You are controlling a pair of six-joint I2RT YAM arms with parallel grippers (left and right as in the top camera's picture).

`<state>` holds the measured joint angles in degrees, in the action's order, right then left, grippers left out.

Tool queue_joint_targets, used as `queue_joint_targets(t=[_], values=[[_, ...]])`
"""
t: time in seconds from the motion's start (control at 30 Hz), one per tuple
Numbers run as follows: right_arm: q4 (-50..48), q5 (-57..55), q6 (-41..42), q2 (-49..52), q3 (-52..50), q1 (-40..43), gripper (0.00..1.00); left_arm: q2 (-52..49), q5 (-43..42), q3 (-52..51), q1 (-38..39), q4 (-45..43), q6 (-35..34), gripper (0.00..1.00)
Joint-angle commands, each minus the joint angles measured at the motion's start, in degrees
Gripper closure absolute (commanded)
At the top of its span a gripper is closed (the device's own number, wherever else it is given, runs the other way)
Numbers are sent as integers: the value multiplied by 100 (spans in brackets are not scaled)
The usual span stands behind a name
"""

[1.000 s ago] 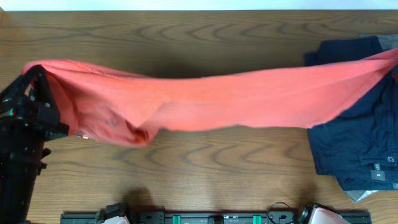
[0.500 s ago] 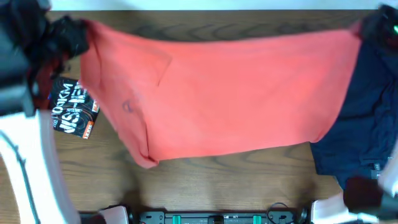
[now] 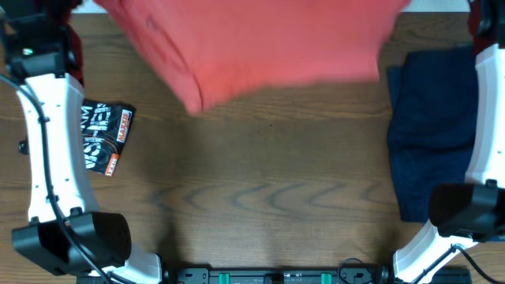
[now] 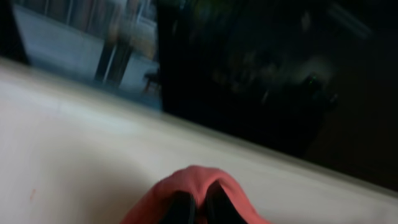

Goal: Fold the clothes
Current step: 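Lift the red shirt high with both grippers and lay it flat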

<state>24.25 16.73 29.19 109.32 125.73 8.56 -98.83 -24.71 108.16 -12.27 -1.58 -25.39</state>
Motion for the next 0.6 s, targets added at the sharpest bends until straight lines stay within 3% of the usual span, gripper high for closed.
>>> queue_joint_targets(t=[0.0,0.1,0.23,0.33,0.43,0.57], values=[[50,-87,365,-385,529,216,99,225,127,903,-229,-188,-407,94],[356,-92,214,-439,734,358,99,227,-234,1403,-402,70,-409,94],[1237,-516,-192,-483,748,402,99,240,-1191,1556,-507,1257,-400,94],[2140,-839,-675,-461,654,374,99,236,-1504,1534,-501,3045,-28,94],[3097,-1062,-1099,-404,466,367,99,164,-1471,1456,-461,5145,892,94],[3947,-1316,-1440,-387,17,345,99,-114,-966,1283,-402,7237,1775,94]])
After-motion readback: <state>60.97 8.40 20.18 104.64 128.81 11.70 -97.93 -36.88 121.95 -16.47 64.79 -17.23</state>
